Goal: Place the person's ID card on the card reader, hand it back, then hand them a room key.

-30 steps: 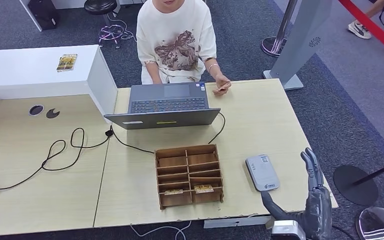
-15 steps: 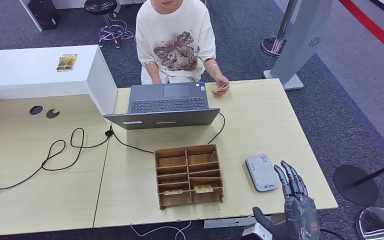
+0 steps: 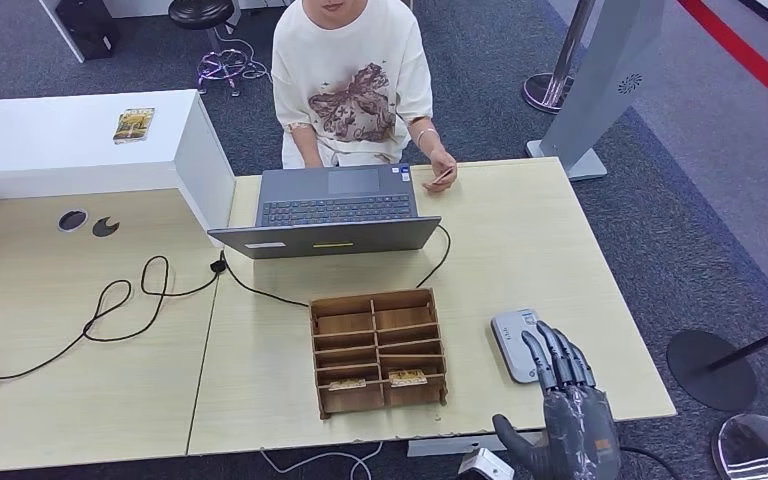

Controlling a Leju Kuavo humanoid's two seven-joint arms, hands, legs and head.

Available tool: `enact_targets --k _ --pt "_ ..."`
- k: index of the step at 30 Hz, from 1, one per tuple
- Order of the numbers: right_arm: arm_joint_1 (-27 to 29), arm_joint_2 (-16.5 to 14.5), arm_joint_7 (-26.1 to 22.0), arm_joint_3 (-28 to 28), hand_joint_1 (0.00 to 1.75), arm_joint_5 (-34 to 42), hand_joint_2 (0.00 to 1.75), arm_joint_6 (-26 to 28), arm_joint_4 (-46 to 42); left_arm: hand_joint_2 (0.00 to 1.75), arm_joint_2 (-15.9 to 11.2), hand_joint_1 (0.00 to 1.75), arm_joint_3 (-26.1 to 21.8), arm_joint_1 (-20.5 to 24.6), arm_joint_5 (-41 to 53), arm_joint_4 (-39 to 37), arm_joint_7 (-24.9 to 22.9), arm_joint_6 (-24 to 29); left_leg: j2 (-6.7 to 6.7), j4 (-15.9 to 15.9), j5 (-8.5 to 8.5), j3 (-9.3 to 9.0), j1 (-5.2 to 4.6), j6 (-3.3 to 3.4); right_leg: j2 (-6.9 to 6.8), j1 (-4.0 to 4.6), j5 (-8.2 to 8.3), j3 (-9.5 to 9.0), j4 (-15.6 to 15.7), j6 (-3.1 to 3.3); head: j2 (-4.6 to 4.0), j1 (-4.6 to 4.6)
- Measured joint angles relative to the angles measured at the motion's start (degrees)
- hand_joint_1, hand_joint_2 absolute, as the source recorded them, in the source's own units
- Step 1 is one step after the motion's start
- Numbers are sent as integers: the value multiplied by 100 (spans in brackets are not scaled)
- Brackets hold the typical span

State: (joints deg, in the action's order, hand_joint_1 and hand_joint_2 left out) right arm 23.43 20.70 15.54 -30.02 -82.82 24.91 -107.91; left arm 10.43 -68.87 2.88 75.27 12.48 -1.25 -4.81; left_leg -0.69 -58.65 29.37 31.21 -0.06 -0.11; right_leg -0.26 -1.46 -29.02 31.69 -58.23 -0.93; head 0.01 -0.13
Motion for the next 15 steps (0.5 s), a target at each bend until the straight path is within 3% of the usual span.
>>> enact_targets --k 8,15 --pt "-198 57 113 -292 1 -238 175 -137 124 175 0 0 -1 5 31 0 1 -10 0 0 0 -1 1 0 0 1 0 0 -1 0 1 0" --pt "-382 94 140 -533 23 -253 175 -151 237 175 0 0 0 7 55 0 15 -18 0 0 0 0 0 0 0 0 0 0 -1 0 1 0"
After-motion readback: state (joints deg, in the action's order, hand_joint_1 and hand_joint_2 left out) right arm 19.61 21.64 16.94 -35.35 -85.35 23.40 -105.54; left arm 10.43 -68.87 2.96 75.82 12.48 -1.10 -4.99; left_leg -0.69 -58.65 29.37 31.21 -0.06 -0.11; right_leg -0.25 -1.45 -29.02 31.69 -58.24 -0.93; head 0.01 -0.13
